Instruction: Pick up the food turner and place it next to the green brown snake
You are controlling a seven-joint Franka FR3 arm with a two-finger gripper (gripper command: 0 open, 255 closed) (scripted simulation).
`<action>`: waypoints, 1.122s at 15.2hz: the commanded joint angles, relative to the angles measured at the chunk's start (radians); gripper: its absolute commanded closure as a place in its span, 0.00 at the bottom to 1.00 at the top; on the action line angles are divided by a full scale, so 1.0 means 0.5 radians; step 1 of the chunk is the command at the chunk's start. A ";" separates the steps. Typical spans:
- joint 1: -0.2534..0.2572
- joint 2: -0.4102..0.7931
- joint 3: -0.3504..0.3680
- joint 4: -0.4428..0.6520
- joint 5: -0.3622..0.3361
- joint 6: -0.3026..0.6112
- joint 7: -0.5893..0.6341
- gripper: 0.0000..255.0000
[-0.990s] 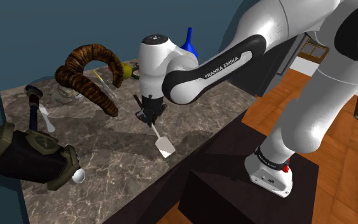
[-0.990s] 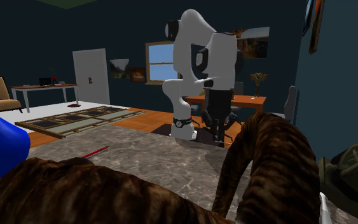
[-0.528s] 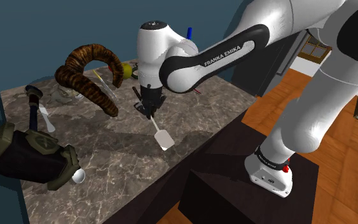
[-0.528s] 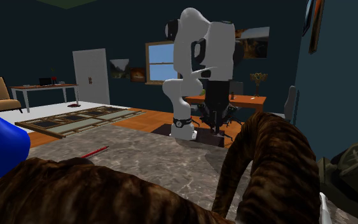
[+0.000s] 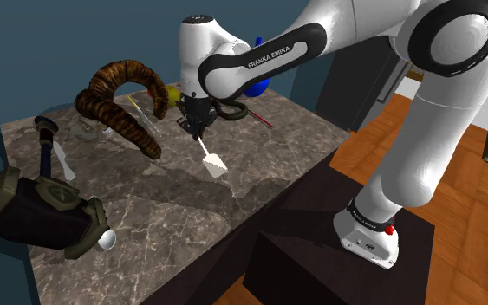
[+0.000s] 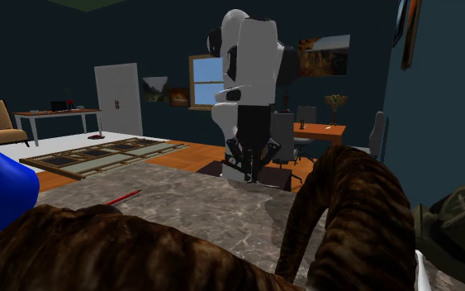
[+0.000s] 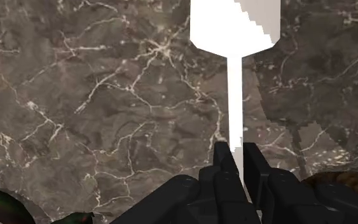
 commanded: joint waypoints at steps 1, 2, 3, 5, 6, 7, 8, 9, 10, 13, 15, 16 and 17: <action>-0.028 0.104 -0.033 0.134 -0.029 -0.034 -0.059 1.00; -0.040 0.154 -0.048 0.204 -0.042 -0.055 -0.086 1.00; -0.051 0.206 -0.062 0.277 -0.053 -0.076 -0.112 1.00; -0.071 0.315 -0.090 0.433 -0.075 -0.125 -0.166 1.00; -0.079 0.371 -0.103 0.516 -0.086 -0.152 -0.193 1.00; -0.087 0.430 -0.116 0.603 -0.095 -0.181 -0.219 1.00; -0.093 0.491 -0.128 0.695 -0.105 -0.213 -0.246 1.00; -0.099 0.553 -0.141 0.792 -0.114 -0.247 -0.273 1.00; -0.103 0.619 -0.152 0.894 -0.122 -0.283 -0.300 1.00; -0.108 0.726 -0.171 1.037 -0.137 -0.319 -0.337 1.00; -0.109 0.740 -0.174 1.005 -0.143 -0.273 -0.332 1.00; -0.109 0.749 -0.176 0.991 -0.146 -0.251 -0.329 1.00; -0.109 0.757 -0.177 0.976 -0.150 -0.228 -0.326 1.00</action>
